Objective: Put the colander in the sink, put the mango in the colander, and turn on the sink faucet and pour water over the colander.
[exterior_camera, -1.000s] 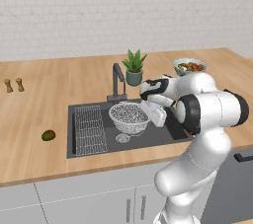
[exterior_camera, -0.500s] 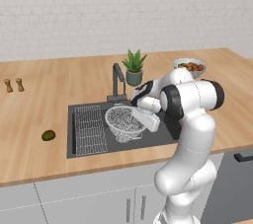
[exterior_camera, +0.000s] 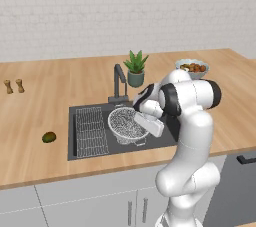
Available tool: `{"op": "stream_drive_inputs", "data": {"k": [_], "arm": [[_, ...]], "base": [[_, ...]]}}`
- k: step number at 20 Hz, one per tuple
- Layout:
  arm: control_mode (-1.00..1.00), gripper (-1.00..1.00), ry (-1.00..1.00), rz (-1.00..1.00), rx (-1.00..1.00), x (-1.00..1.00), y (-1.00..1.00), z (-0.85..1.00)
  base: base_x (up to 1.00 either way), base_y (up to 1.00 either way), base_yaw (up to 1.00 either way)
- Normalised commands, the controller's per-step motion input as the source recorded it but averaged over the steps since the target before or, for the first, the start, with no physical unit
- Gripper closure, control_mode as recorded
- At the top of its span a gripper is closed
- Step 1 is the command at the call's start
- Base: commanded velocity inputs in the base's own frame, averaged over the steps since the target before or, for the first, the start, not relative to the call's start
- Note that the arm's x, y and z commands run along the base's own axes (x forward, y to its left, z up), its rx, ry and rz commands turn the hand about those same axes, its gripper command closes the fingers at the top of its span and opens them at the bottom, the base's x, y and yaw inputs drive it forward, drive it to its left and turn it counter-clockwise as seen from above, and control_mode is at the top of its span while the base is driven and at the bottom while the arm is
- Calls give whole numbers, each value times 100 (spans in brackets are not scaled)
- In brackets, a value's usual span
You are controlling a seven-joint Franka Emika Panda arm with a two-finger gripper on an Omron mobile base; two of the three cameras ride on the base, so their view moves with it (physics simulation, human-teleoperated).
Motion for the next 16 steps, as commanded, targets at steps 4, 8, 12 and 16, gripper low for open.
{"op": "stream_drive_inputs", "data": {"k": [4,8,12,16], "arm": [[-100,100,5,8,0,-23,0,0],[-100,100,1,11,0,-50,2,0],[-100,100,0,11,0,-62,3,0],[-100,100,0,9,0,-44,8,0]], "base": [[0,0,0],[0,0,0],[0,0,0],[0,0,0]]}}
